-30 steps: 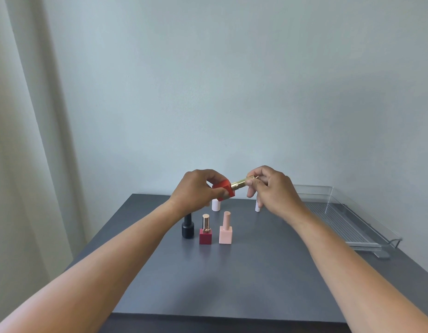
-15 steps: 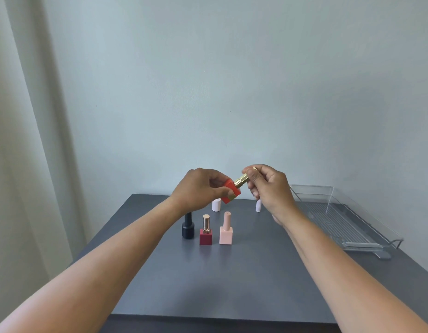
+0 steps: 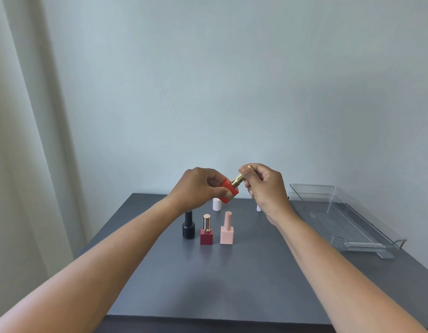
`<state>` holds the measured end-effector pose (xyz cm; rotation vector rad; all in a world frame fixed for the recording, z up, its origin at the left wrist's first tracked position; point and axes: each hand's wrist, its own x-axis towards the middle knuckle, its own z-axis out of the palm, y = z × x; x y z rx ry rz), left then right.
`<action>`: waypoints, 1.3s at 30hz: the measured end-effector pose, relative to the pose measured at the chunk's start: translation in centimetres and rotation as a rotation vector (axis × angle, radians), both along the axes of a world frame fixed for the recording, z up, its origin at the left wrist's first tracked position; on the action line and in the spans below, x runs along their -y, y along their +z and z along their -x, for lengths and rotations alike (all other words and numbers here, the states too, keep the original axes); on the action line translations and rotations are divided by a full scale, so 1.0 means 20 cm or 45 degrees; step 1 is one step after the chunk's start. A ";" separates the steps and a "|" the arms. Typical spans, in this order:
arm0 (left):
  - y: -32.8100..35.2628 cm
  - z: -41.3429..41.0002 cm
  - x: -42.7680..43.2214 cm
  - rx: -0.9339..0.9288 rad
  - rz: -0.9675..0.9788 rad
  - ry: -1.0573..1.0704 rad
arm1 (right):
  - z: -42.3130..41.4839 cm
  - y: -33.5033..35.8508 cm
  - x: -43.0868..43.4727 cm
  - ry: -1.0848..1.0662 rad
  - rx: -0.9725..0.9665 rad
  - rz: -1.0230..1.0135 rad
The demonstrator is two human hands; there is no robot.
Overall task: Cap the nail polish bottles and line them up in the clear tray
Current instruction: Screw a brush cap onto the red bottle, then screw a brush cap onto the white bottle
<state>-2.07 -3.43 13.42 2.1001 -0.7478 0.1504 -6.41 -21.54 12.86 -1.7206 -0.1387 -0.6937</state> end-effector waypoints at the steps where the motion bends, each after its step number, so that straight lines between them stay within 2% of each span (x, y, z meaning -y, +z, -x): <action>1: 0.01 -0.01 -0.01 -0.031 -0.009 -0.023 | 0.00 0.00 0.00 0.009 -0.005 0.015; 9: -0.12 -0.25 -0.18 -0.124 0.177 0.339 | -0.02 -0.03 0.09 -0.162 -0.085 0.232; 17: -0.43 -0.49 -0.27 -0.313 0.117 0.562 | -0.08 -0.23 0.16 -0.245 -0.367 0.536; 29: -0.61 -0.68 -0.20 -0.404 -0.026 0.637 | -0.12 -0.36 0.17 -0.165 -0.461 0.635; 39: -0.61 -0.69 -0.15 -0.286 -0.210 0.759 | -0.14 -0.38 0.19 -0.108 -0.468 0.545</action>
